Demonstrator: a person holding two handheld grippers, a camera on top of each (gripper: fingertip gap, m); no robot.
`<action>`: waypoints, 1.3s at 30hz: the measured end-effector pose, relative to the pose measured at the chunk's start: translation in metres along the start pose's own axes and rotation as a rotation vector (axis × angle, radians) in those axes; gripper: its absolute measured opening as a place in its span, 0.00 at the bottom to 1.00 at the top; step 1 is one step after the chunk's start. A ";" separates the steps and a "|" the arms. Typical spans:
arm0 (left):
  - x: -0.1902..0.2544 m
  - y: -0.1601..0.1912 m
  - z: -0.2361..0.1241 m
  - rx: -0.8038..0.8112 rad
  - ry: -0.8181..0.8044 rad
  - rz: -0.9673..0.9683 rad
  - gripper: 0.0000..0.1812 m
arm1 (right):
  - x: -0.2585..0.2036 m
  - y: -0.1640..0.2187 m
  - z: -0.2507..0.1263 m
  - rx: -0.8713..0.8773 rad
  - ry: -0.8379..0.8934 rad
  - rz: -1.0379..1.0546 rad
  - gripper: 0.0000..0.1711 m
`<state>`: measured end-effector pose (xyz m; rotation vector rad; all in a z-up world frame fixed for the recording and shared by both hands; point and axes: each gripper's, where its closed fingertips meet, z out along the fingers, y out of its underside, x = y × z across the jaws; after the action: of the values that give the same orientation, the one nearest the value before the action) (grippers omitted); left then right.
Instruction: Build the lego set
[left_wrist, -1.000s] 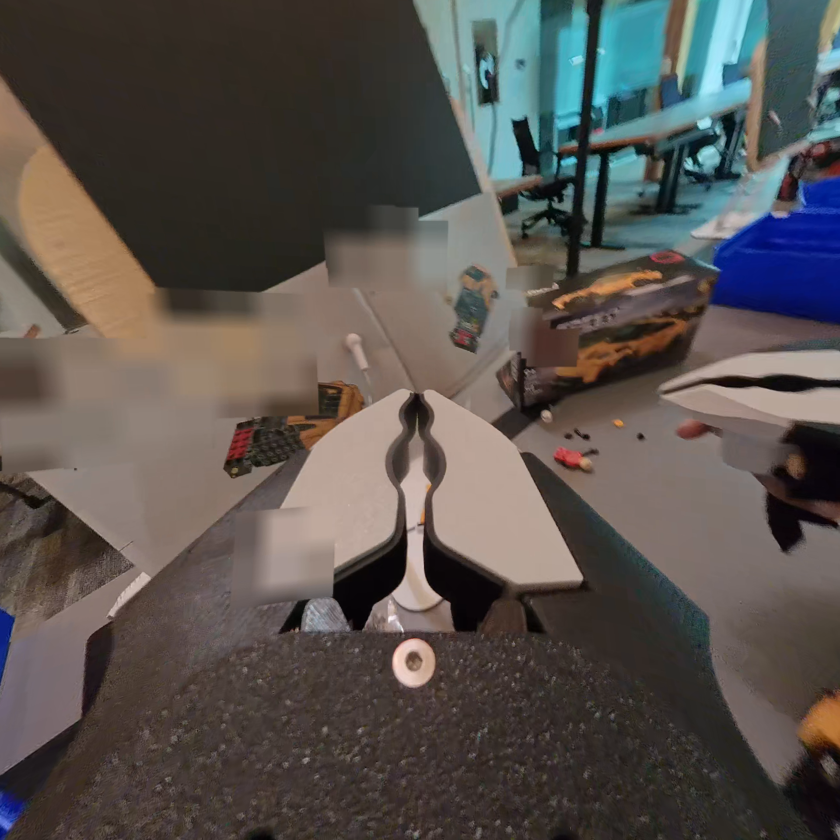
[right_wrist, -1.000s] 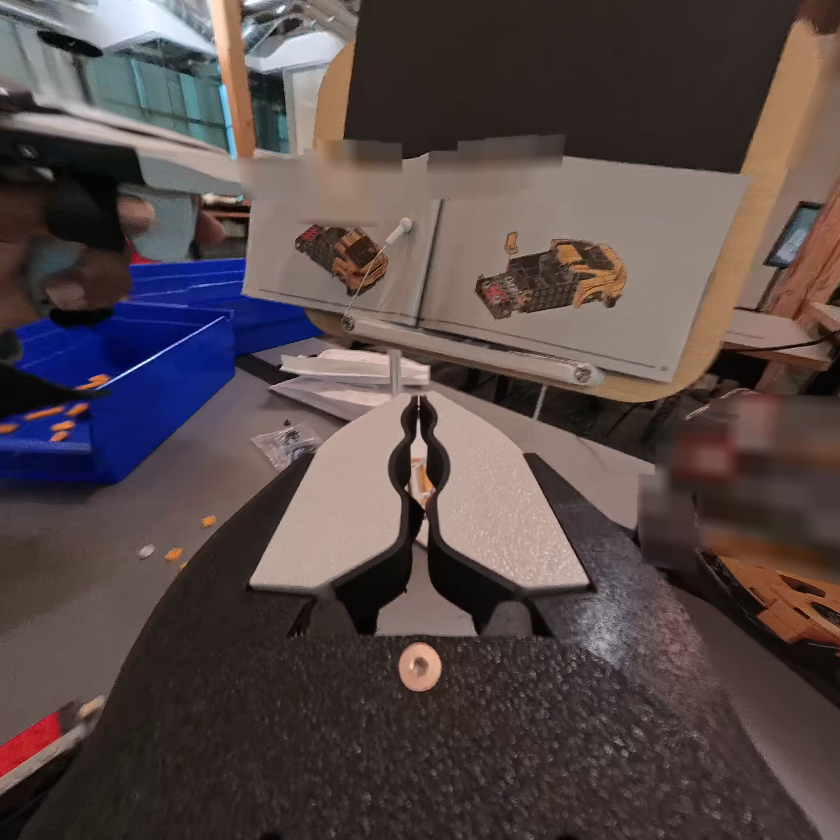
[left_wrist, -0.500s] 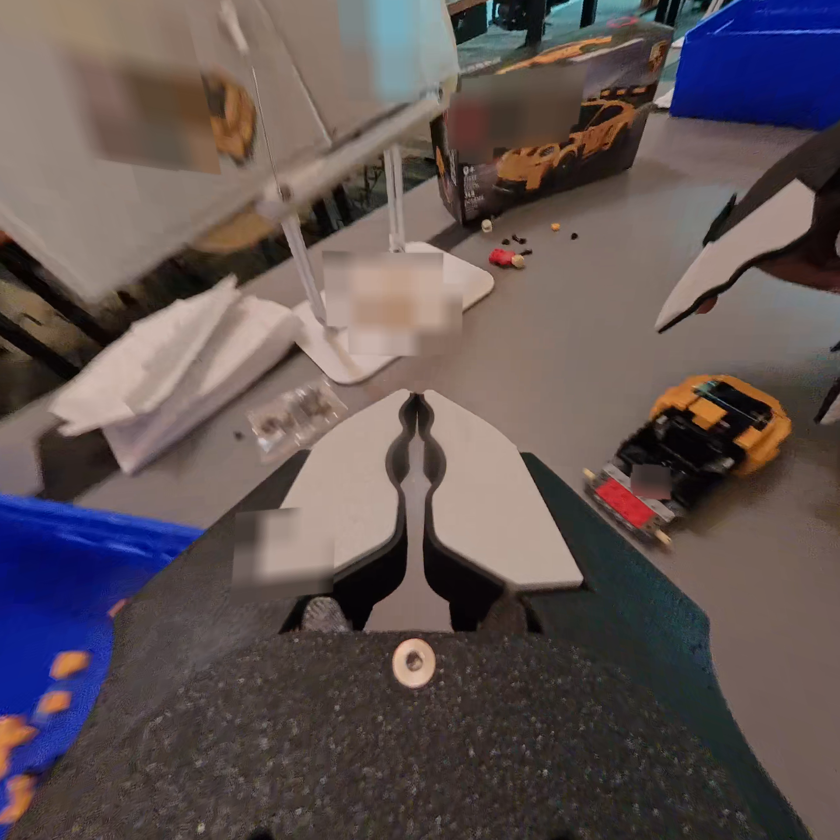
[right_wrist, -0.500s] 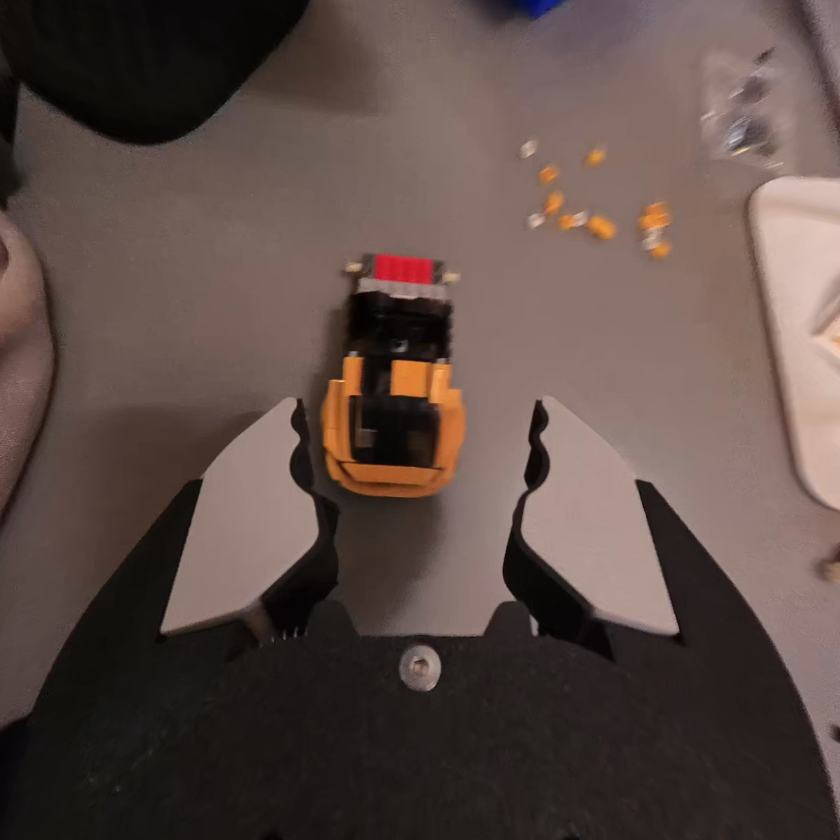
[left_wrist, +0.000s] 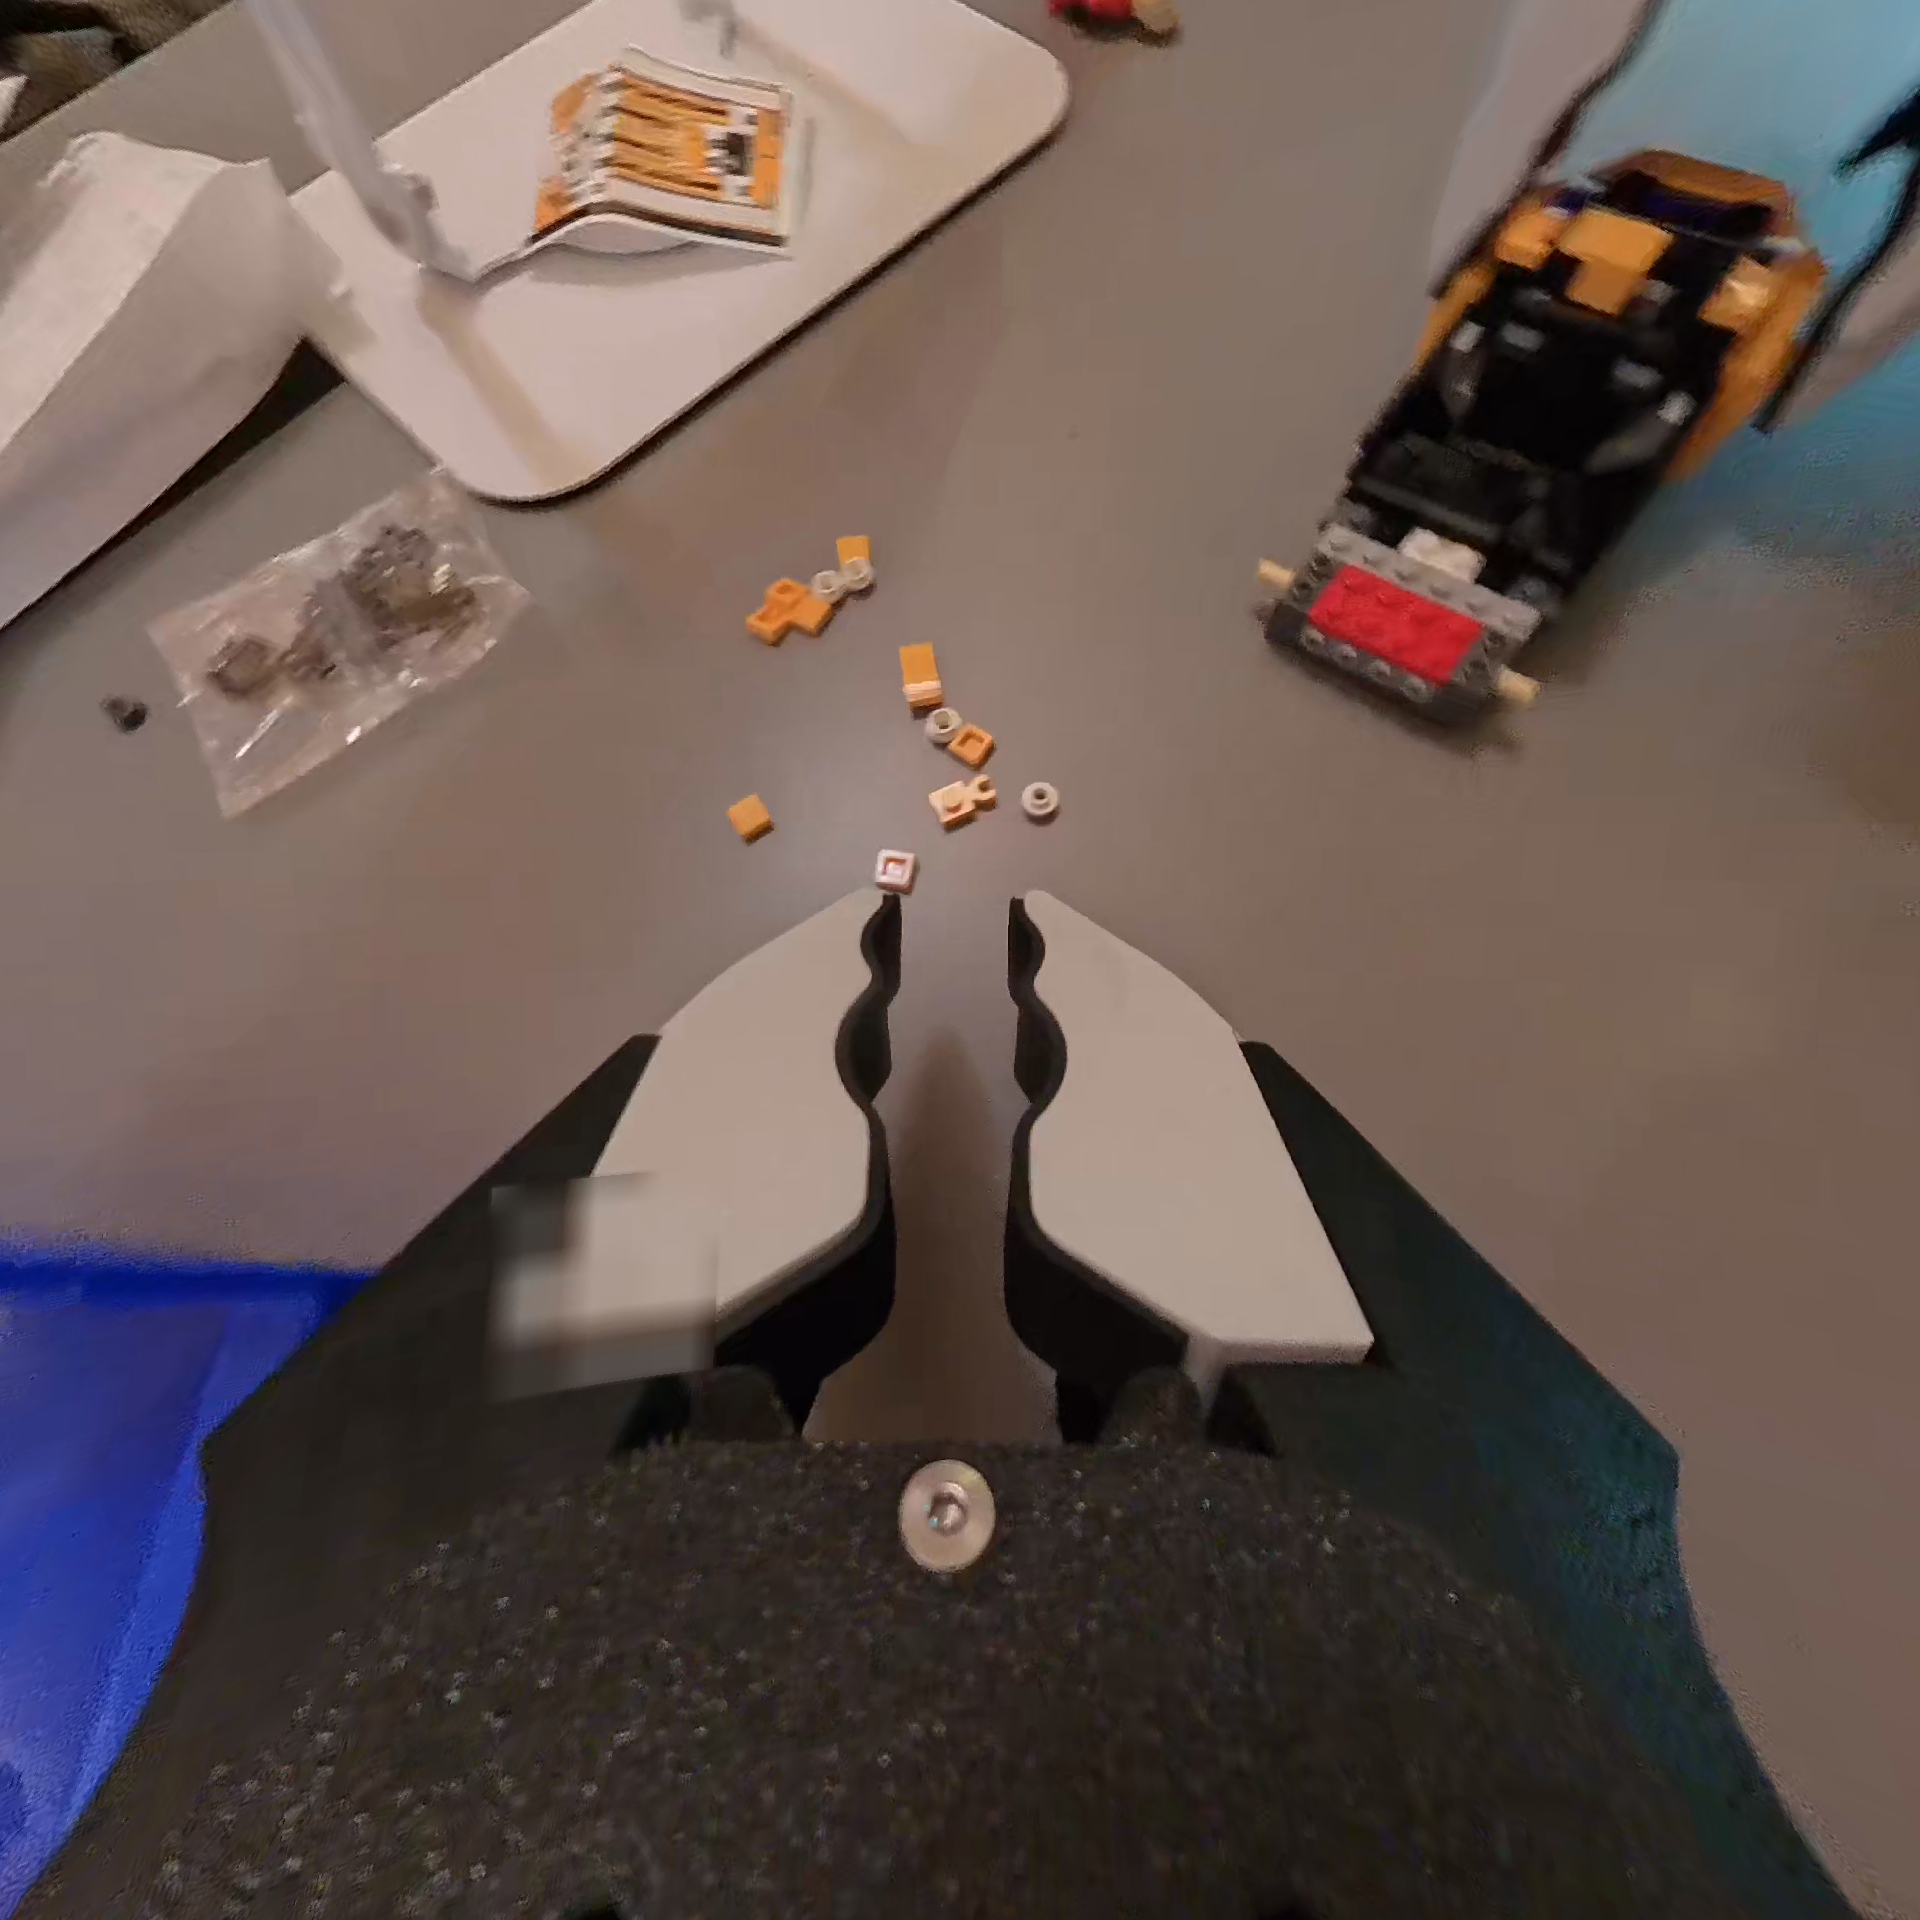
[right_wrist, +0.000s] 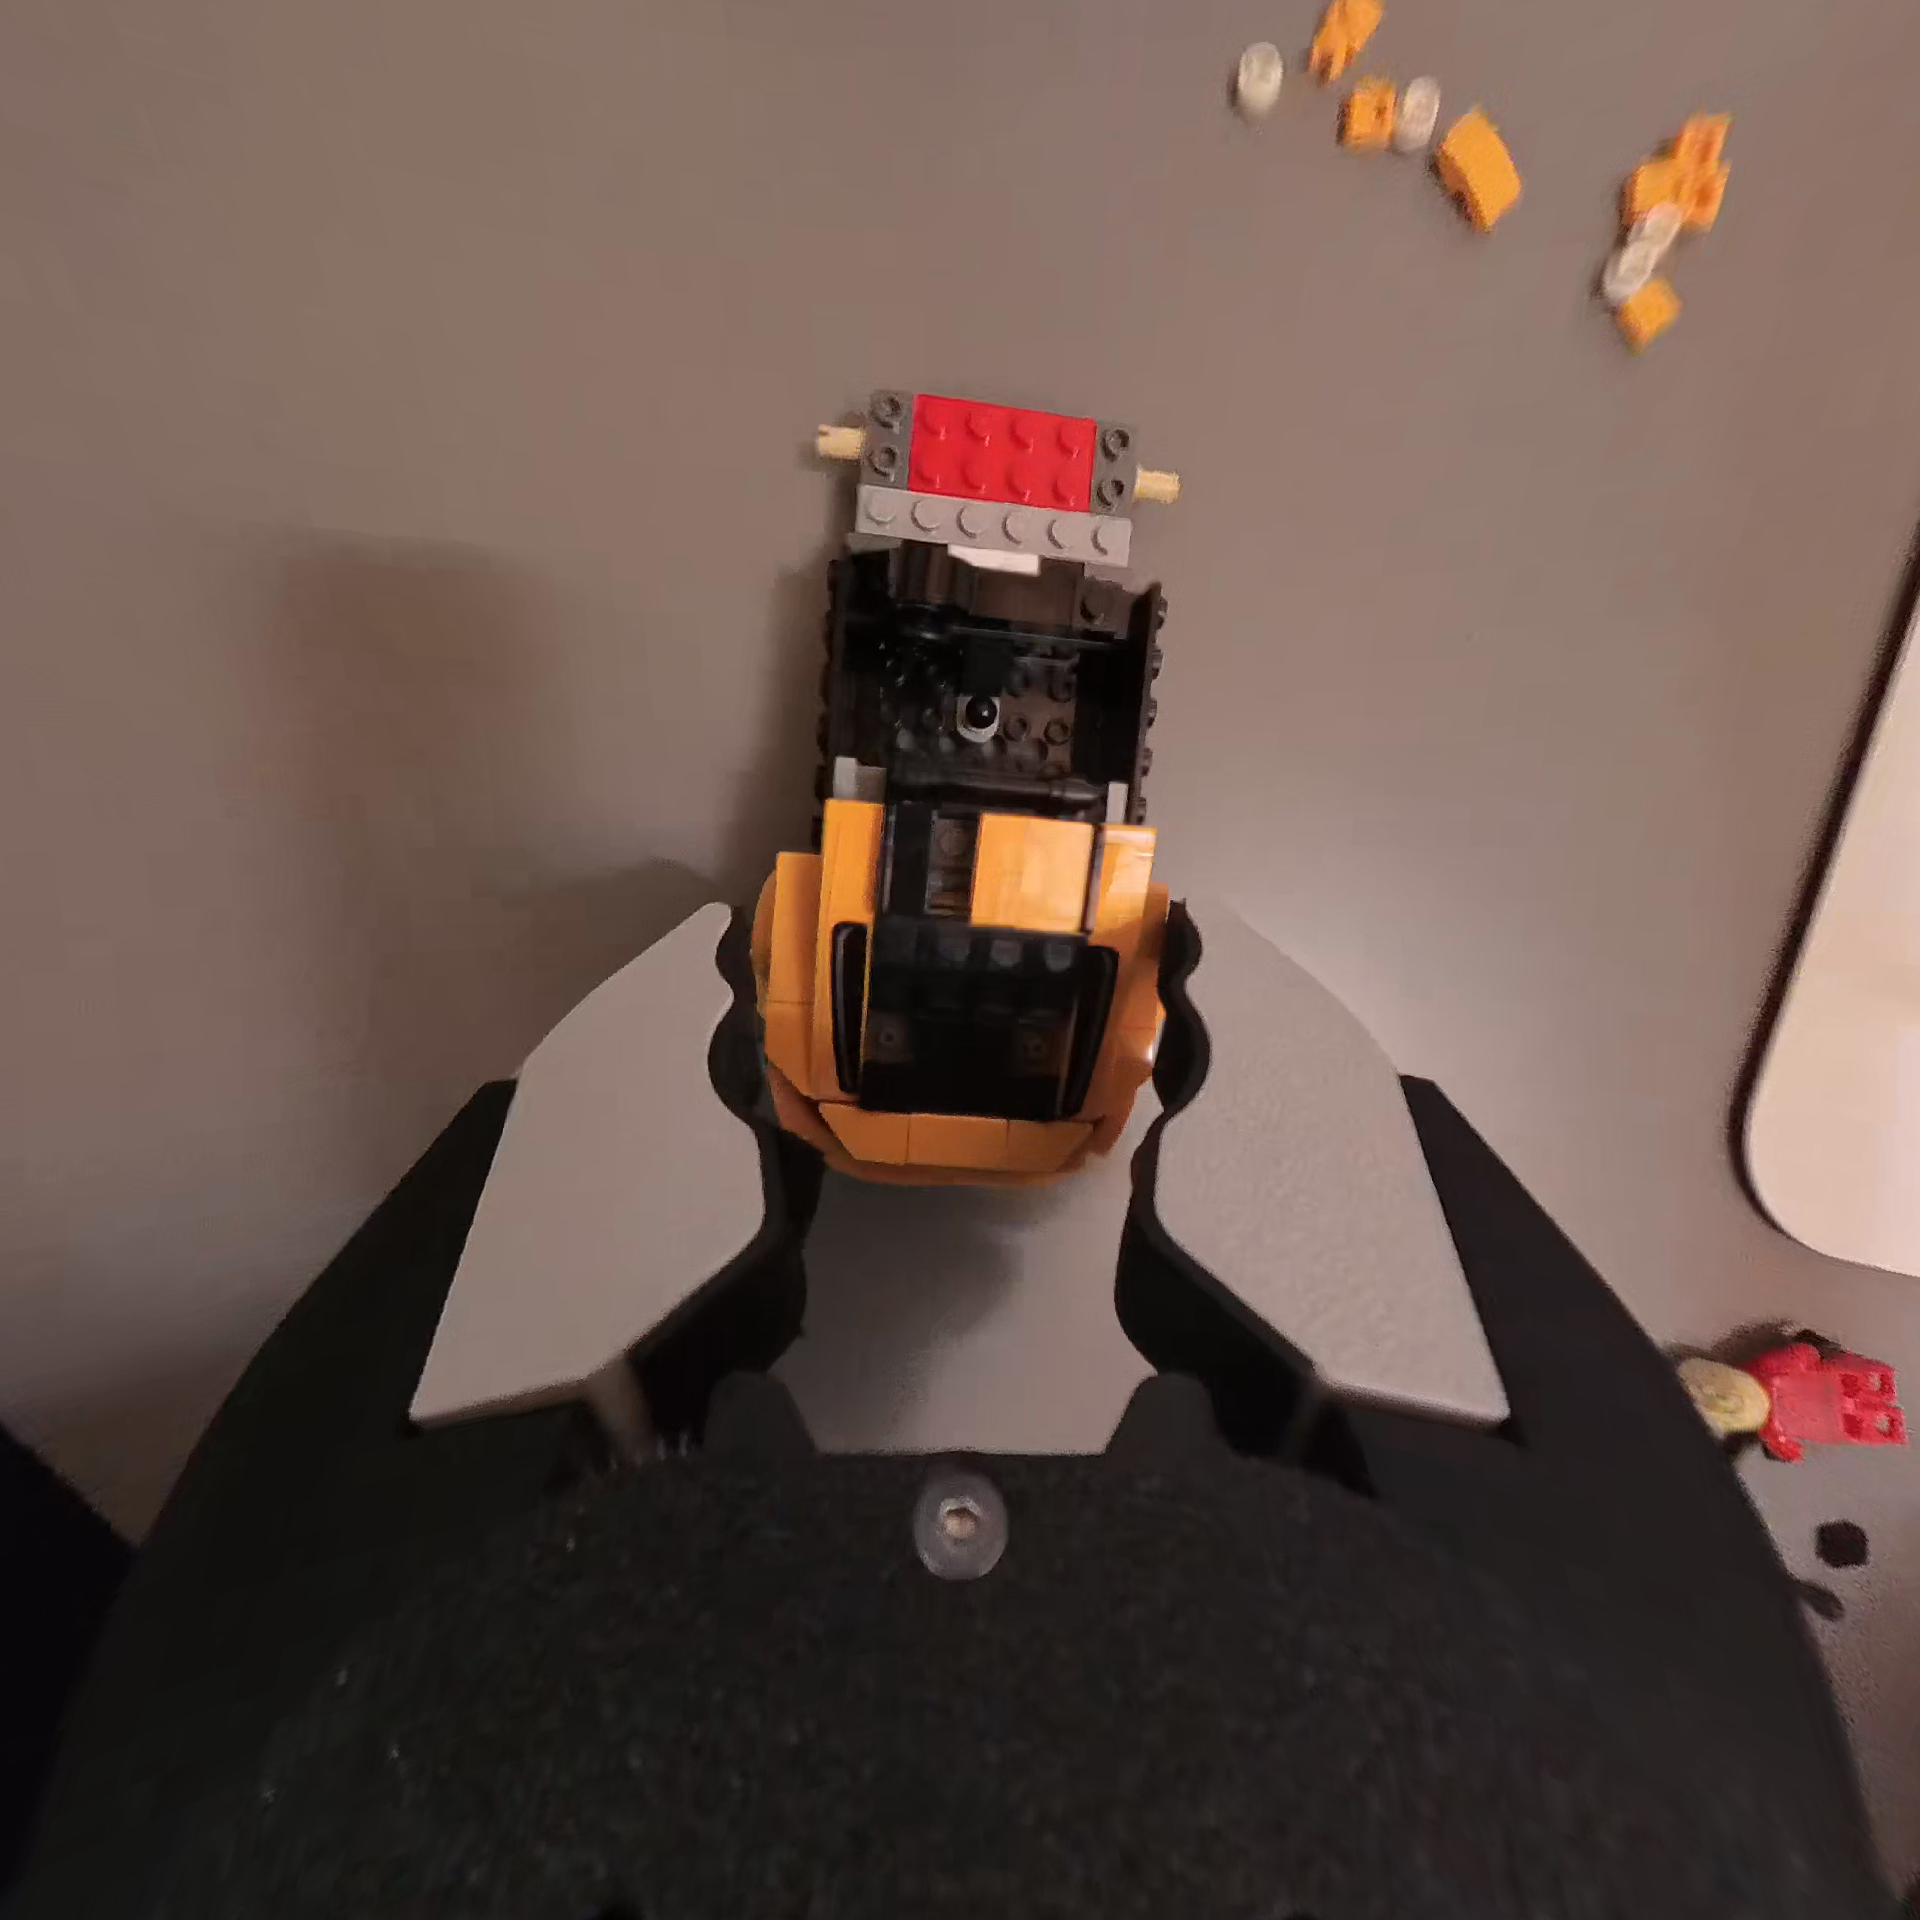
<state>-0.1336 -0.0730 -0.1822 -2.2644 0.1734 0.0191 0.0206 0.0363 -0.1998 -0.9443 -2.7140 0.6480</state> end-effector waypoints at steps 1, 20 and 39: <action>0.002 -0.001 0.003 -0.014 0.033 0.038 0.10 | 0.004 0.002 0.000 0.016 -0.008 -0.011 0.44; 0.008 0.003 0.044 -0.437 0.441 0.512 0.06 | -0.023 -0.021 -0.101 0.810 0.512 0.535 0.37; 0.129 -0.009 0.030 -0.367 0.365 0.366 0.04 | -0.021 -0.010 -0.097 0.845 0.661 0.619 0.36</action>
<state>-0.0031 -0.0594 -0.2040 -2.5504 0.8357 -0.1832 0.0624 0.0494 -0.1098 -1.3865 -1.3425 1.1770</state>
